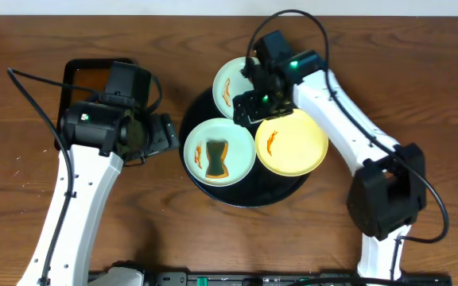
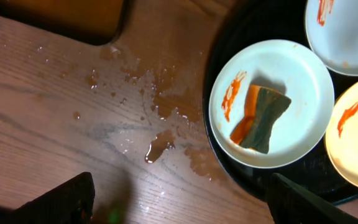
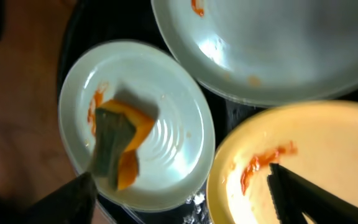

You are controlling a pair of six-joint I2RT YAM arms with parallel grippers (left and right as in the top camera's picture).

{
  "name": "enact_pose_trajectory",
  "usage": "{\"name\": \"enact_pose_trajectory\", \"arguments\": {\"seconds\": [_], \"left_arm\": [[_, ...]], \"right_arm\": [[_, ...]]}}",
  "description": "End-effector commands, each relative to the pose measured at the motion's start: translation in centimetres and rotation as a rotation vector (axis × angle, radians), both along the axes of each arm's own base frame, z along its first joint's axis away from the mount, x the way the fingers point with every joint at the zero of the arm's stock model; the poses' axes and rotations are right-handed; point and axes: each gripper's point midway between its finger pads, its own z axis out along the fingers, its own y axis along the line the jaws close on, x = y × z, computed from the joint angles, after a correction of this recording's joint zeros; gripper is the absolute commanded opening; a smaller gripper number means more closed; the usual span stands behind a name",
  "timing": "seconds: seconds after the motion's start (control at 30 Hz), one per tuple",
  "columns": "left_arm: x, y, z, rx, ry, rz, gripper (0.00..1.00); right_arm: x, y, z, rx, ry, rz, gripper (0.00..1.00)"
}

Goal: Clean dirty plates on tray and stack at the side

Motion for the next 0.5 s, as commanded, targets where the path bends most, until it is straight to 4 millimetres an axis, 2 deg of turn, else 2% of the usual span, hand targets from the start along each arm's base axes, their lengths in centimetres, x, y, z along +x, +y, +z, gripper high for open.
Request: {"name": "enact_pose_trajectory", "arguments": {"seconds": [0.0,0.03,0.07,0.17,0.3,0.47], "left_arm": [[0.0,0.3,0.0,0.013,0.003,0.001,0.88],[0.0,0.3,0.0,0.013,0.002,0.001,0.89],[0.0,0.3,0.0,0.013,0.003,0.001,0.88],[0.0,0.3,0.0,0.013,0.002,0.001,0.89],[0.1,0.3,0.0,0.012,-0.002,0.001,0.89],[0.1,0.3,0.0,0.012,-0.001,0.001,0.89]], "right_arm": [[0.9,1.3,0.3,-0.030,-0.074,0.018,0.95],[1.1,1.3,-0.1,-0.051,-0.085,0.017,0.97],[1.2,1.1,-0.5,-0.081,-0.094,0.013,0.73],[1.3,0.5,-2.2,-0.152,-0.087,0.009,0.48],[0.8,0.4,-4.6,-0.175,-0.013,-0.063,0.40],[0.8,0.4,-6.9,-0.200,0.023,-0.067,0.40]]}}
